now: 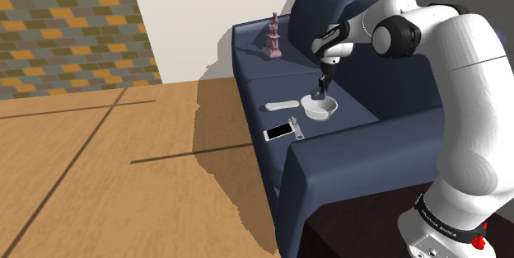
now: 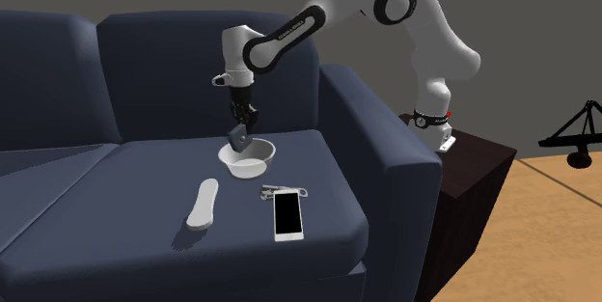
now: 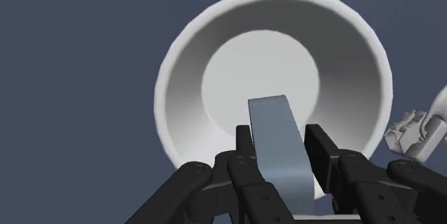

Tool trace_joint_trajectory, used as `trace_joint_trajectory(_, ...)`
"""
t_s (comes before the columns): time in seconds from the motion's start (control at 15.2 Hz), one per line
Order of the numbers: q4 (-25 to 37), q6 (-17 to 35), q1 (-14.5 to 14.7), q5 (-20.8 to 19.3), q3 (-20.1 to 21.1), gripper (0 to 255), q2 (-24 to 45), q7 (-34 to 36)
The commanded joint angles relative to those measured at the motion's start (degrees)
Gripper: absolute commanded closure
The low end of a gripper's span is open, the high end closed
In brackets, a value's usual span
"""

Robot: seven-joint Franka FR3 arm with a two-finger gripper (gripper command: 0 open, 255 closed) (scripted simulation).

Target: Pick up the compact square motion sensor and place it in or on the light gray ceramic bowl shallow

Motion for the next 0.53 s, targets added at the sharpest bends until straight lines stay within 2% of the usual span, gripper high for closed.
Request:
trace_joint_trajectory(0.0,-0.7,1.3,-0.1,0.2,0.1,255,0.5,-0.3)
trace_joint_trajectory(0.46,-1.0,3.3,-0.3,0.6,0.4,255,2.3,-0.5)
